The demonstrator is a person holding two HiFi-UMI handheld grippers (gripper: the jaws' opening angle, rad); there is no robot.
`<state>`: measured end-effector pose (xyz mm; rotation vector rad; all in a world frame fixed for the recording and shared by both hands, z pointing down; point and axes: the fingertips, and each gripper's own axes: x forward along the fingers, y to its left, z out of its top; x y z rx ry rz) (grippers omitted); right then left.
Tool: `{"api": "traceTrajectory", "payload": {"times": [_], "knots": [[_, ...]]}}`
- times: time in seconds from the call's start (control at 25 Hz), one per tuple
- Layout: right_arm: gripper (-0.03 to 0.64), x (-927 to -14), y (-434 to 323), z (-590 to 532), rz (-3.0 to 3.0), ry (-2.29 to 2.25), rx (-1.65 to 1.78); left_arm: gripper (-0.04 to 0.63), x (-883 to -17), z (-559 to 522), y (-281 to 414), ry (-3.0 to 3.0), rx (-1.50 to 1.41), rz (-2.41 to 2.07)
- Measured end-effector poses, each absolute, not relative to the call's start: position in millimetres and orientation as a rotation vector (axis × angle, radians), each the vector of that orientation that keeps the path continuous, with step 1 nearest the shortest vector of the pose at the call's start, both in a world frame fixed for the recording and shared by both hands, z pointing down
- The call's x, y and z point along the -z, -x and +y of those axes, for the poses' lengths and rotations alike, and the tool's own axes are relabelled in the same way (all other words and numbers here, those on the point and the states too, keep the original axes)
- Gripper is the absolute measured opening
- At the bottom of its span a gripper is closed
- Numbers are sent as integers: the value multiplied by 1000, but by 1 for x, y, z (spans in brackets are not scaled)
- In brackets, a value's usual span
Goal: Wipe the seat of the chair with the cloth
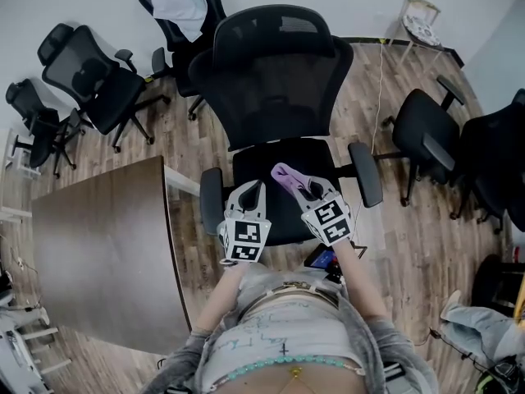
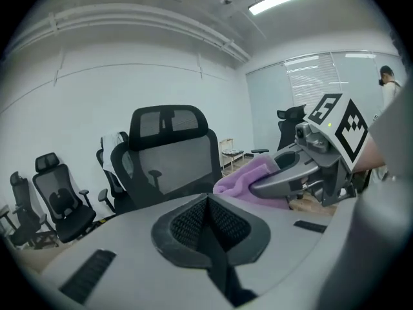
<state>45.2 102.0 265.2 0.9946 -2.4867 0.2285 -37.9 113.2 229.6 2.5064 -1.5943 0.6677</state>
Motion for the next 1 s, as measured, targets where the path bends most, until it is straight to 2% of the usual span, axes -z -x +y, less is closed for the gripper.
{"api": "traceTrajectory", "payload": {"times": [0.6,1.0], "knots": [[52,-174,-18,92,-2718,-942,149,2,-171,110,56,-2557,-513,-1746],[52,-126,-34,92,-2769,-1045,221,1,-135,109,49,-2567,-342,-1779]]}}
